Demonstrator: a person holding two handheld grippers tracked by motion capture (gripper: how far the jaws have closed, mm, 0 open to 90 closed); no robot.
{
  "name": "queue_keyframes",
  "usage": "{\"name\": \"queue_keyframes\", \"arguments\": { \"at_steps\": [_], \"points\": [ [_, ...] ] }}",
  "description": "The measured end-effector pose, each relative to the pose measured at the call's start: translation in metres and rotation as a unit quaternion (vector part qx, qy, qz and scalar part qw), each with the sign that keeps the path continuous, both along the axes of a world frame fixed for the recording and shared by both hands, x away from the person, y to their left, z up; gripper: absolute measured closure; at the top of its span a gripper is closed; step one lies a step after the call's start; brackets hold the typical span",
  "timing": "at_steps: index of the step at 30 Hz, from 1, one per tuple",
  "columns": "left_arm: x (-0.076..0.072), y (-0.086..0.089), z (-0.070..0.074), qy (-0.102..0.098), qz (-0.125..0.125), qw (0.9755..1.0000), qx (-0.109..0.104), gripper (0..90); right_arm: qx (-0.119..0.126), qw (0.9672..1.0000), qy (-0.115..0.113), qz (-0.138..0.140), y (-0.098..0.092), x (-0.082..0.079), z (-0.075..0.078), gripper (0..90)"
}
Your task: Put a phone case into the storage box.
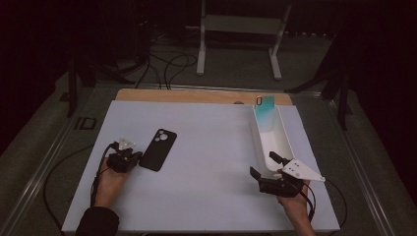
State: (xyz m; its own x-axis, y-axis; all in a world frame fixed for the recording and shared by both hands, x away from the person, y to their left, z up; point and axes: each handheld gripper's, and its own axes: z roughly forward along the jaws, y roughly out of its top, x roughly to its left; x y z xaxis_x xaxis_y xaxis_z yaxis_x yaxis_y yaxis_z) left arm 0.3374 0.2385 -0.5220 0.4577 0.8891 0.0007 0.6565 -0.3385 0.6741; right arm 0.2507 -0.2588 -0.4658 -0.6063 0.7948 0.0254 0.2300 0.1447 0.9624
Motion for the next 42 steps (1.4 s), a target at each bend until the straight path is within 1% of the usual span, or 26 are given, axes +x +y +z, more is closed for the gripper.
{"name": "queue_keyframes", "arguments": {
  "at_steps": [3, 4, 6, 10, 11, 13, 14, 16, 18, 19, 20, 21, 22, 23, 24, 26, 28, 30, 33, 35, 36, 38, 40, 42],
  "points": [
    [0.0, 0.0, 0.0, -0.001, 0.002, 1.0, -0.002, 89.5, 0.0, 1.0, 0.001, 0.0, 0.0, 0.0, 0.0, 10.4],
    [0.0, 0.0, 0.001, -0.004, 0.007, 1.0, 0.001, 89.4, 0.0, 1.0, 0.001, 0.0, 0.0, 0.0, -0.001, 10.4],
    [-0.002, 0.0, 0.005, -0.018, 0.015, 0.9996, -0.012, 89.2, -0.001, 1.0, 0.001, 0.0, 0.0, 0.0, 0.0, 10.4],
    [-0.011, 0.001, 0.019, -0.052, 0.022, 0.9977, -0.039, 83.6, 0.0, 1.0, -0.001, -0.001, -0.001, 0.0, 0.0, 10.4],
    [-0.015, 0.001, 0.023, -0.063, 0.024, 0.9967, -0.046, 81.2, 0.0, 1.0, -0.001, -0.001, -0.002, 0.0, 0.0, 10.4],
    [-0.023, 0.001, 0.029, -0.079, 0.024, 0.995, -0.055, 76.0, -0.001, 1.0, -0.004, 0.0, -0.002, 0.0, 0.0, 10.4],
    [-0.028, 0.001, 0.033, -0.091, 0.026, 0.9935, -0.064, 72.8, -0.001, 1.0, -0.004, 0.0, -0.001, 0.0, 0.0, 10.4],
    [-0.038, 0.001, 0.039, -0.107, 0.018, 0.9911, -0.077, 67.9, -0.001, 1.0, -0.009, 0.002, -0.001, -0.001, 0.0, 10.4],
    [-0.046, 0.0, 0.043, -0.119, 0.009, 0.9889, -0.089, 62.5, -0.002, 0.9999, -0.015, 0.003, 0.0, -0.001, 0.0, 10.4],
    [-0.052, -0.001, 0.045, -0.132, 0.011, 0.9866, -0.096, 57.7, -0.002, 0.9998, -0.018, 0.004, 0.0, -0.001, 0.0, 10.4],
    [-0.056, -0.001, 0.046, -0.138, 0.013, 0.9851, -0.102, 51.2, -0.003, 0.9998, -0.021, 0.005, 0.0, -0.002, 0.0, 10.4],
    [-0.061, -0.002, 0.047, -0.145, 0.017, 0.9837, -0.106, 47.3, -0.003, 0.9997, -0.022, 0.006, 0.001, -0.002, 0.0, 10.4],
    [-0.066, -0.003, 0.047, -0.152, 0.019, 0.9826, -0.105, 42.2, -0.003, 0.9997, -0.023, 0.007, 0.001, -0.002, 0.0, 10.4],
    [-0.07, -0.004, 0.046, -0.155, 0.021, 0.9823, -0.103, 36.0, -0.002, 0.9997, -0.023, 0.008, 0.0, -0.002, 0.0, 10.4],
    [-0.074, -0.004, 0.046, -0.157, 0.022, 0.9822, -0.101, 31.2, -0.002, 0.9997, -0.024, 0.009, 0.0, -0.002, 0.0, 10.4],
    [-0.08, -0.006, 0.046, -0.16, 0.019, 0.9813, -0.106, 22.4, 0.001, 0.9997, -0.025, 0.009, 0.0, -0.002, -0.001, 10.4],
    [-0.084, -0.006, 0.048, -0.16, 0.02, 0.9808, -0.109, 13.5, 0.003, 0.9995, -0.028, 0.012, -0.001, -0.003, -0.001, 10.4],
    [-0.087, -0.007, 0.048, -0.161, 0.017, 0.9802, -0.114, 7.5, 0.005, 0.9995, -0.03, 0.012, -0.002, -0.003, -0.001, 10.4],
    [-0.089, -0.009, 0.047, -0.161, 0.016, 0.9807, -0.109, 0.5, 0.006, 0.9996, -0.025, 0.008, -0.003, -0.004, 0.0, 10.4],
    [-0.089, -0.01, 0.048, -0.165, 0.014, 0.9799, -0.111, 0.1, 0.0, 0.9998, -0.021, 0.007, -0.004, -0.004, -0.001, 10.3],
    [-0.089, -0.011, 0.048, -0.166, 0.018, 0.98, -0.109, 0.0, -0.008, 0.9998, -0.017, 0.007, -0.004, -0.004, 0.0, 10.3],
    [-0.087, -0.011, 0.048, -0.161, 0.016, 0.9808, -0.108, 0.0, -0.011, 0.9998, -0.013, 0.011, -0.003, -0.004, 0.0, 10.3],
    [-0.086, -0.012, 0.047, -0.157, 0.016, 0.9822, -0.102, 0.0, -0.013, 0.9998, -0.009, 0.01, -0.002, -0.004, -0.001, 10.3],
    [-0.085, -0.013, 0.047, -0.154, 0.014, 0.9829, -0.099, 0.0, -0.016, 0.9998, -0.008, 0.007, -0.003, -0.004, -0.001, 10.3]
  ]
}}
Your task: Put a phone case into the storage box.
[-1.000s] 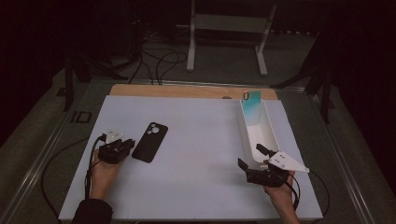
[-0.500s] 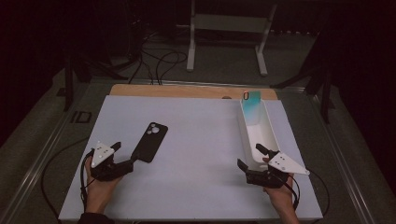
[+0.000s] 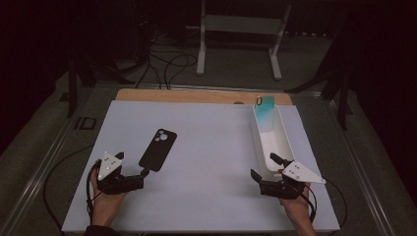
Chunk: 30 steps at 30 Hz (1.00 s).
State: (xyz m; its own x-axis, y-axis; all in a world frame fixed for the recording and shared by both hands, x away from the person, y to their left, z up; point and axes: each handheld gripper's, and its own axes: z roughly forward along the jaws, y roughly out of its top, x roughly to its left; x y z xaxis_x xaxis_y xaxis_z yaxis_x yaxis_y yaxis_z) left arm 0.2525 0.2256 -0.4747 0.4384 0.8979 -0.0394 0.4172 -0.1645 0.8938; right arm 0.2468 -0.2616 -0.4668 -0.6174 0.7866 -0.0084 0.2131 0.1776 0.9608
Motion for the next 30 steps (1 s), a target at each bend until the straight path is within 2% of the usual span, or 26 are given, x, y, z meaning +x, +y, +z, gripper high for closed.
{"name": "queue_keyframes", "arguments": {
  "at_steps": [3, 9, 13, 17, 20, 25, 26, 27, 28, 30],
  "points": [
    [0.006, -0.004, 0.001, 0.013, 0.0, 0.9997, 0.023, 0.0, 0.004, 1.0, 0.002, -0.001, -0.002, 0.001, 0.001, 10.3],
    [0.024, -0.01, 0.006, 0.048, -0.006, 0.998, 0.041, 0.0, 0.011, 0.9999, 0.007, -0.002, -0.003, 0.002, 0.001, 10.3],
    [0.039, -0.014, 0.01, 0.074, -0.01, 0.995, 0.066, 0.0, 0.013, 0.9999, 0.009, -0.004, -0.004, 0.002, 0.001, 10.4],
    [0.056, -0.017, 0.013, 0.101, -0.007, 0.992, 0.076, 0.0, 0.013, 0.9999, 0.01, -0.005, -0.005, 0.003, 0.001, 10.4],
    [0.07, -0.02, 0.009, 0.128, -0.008, 0.9878, 0.088, 0.0, 0.013, 0.9998, 0.011, -0.005, -0.006, 0.003, 0.001, 10.4],
    [0.09, -0.026, -0.004, 0.174, -0.01, 0.9787, 0.109, 0.0, 0.013, 0.9998, 0.013, -0.006, -0.006, 0.004, 0.001, 10.4],
    [0.09, -0.026, -0.004, 0.174, -0.01, 0.9787, 0.109, 0.0, 0.013, 0.9998, 0.013, -0.006, -0.006, 0.004, 0.001, 10.4],
    [0.098, -0.029, -0.011, 0.198, -0.014, 0.9739, 0.111, 0.0, 0.013, 0.9998, 0.013, -0.006, -0.006, 0.004, 0.001, 10.5],
    [0.101, -0.03, -0.015, 0.208, -0.013, 0.9711, 0.116, 0.0, 0.012, 0.9998, 0.015, -0.006, -0.006, 0.004, 0.0, 10.5],
    [0.106, -0.032, -0.021, 0.223, -0.009, 0.9679, 0.115, 0.0, 0.011, 0.9998, 0.018, -0.005, -0.006, 0.004, -0.001, 10.5]
  ]
}}
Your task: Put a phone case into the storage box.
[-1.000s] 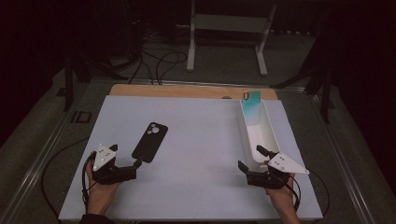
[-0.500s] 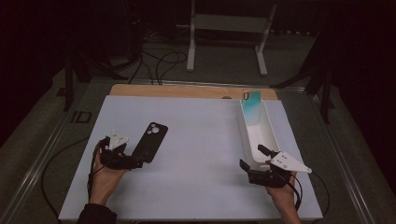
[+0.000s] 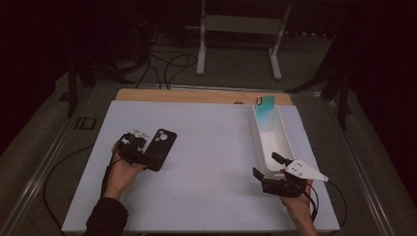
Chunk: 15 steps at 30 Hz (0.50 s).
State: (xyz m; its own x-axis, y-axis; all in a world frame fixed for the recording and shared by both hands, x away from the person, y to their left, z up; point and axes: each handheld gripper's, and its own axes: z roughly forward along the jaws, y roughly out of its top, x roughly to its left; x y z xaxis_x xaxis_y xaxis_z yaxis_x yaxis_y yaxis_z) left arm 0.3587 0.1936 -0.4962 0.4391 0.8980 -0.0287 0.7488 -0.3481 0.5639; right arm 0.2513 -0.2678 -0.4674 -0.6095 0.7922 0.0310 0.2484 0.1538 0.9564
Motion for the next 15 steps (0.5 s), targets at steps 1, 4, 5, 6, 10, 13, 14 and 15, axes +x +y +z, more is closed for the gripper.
{"name": "queue_keyframes", "arguments": {
  "at_steps": [1, 4, 5, 6, 10, 13, 14, 15],
  "points": [
    [0.002, -0.001, -0.003, 0.006, 0.002, 1.0, 0.002, 0.0, 0.0, 1.0, 0.0, 0.0, 0.0, 0.0, 0.0, 10.5],
    [0.007, -0.006, -0.009, 0.013, 0.004, 0.9999, 0.008, 0.0, 0.0, 1.0, 0.001, 0.0, 0.0, 0.0, -0.001, 10.5],
    [0.009, -0.007, -0.011, 0.015, 0.006, 0.9998, 0.01, 0.0, 0.0, 1.0, 0.001, 0.0, 0.0, 0.0, -0.001, 10.5],
    [0.01, -0.007, -0.012, 0.018, 0.008, 0.9997, 0.011, 0.0, 0.0, 1.0, 0.002, -0.001, 0.0, 0.0, -0.001, 10.5],
    [0.016, -0.008, -0.015, 0.021, 0.016, 0.9996, -0.007, 1.9, 0.0, 1.0, 0.003, -0.001, 0.0, 0.001, -0.001, 10.5],
    [0.018, -0.011, -0.017, 0.026, 0.016, 0.9995, -0.009, 2.1, 0.0, 1.0, 0.003, -0.001, 0.0, 0.001, -0.002, 10.5],
    [0.019, -0.012, -0.017, 0.027, 0.014, 0.9995, -0.004, 2.1, -0.001, 1.0, 0.003, -0.001, 0.0, 0.001, -0.002, 10.5],
    [0.019, -0.014, -0.018, 0.028, 0.012, 0.9995, 0.002, 2.4, -0.001, 1.0, 0.003, -0.001, 0.0, 0.001, -0.002, 10.5]
  ]
}}
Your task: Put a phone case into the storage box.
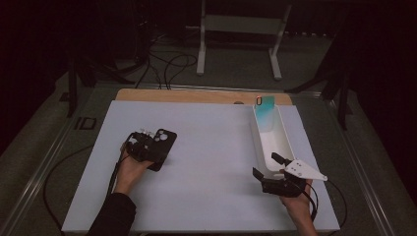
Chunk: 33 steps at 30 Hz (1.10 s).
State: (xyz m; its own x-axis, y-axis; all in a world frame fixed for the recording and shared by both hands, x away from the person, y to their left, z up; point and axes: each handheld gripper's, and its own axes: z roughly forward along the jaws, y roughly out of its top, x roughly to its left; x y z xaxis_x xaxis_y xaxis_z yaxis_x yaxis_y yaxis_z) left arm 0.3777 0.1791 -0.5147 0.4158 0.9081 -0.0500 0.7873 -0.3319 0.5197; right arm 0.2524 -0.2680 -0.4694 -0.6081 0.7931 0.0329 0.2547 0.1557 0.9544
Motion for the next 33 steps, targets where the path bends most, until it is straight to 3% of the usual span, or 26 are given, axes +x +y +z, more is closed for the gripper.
{"name": "queue_keyframes", "arguments": {
  "at_steps": [3, 15, 22, 33],
  "points": [
    [0.0011, -0.0041, -0.0029, 0.004, -0.003, 0.9998, 0.017, 2.1, 0.0, 1.0, 0.0, 0.0, -0.0002, 0.0, 0.0, 10.5],
    [0.0023, -0.0068, -0.0034, 0.013, 0.001, 0.9996, 0.025, 2.1, -0.003, 1.0, 0.002, -0.002, 0.001, 0.0007, -0.0015, 10.6],
    [0.0012, -0.0066, 0.0009, 0.018, 0.005, 0.9994, 0.029, 11.8, -0.002, 1.0, 0.002, -0.002, 0.001, 0.0007, -0.0016, 10.6],
    [-0.0055, -0.0054, 0.0038, -0.019, 0.021, 0.9995, 0.015, 16.6, -0.002, 1.0, 0.003, -0.002, 0.0011, 0.0006, -0.0015, 10.6]
  ]
}}
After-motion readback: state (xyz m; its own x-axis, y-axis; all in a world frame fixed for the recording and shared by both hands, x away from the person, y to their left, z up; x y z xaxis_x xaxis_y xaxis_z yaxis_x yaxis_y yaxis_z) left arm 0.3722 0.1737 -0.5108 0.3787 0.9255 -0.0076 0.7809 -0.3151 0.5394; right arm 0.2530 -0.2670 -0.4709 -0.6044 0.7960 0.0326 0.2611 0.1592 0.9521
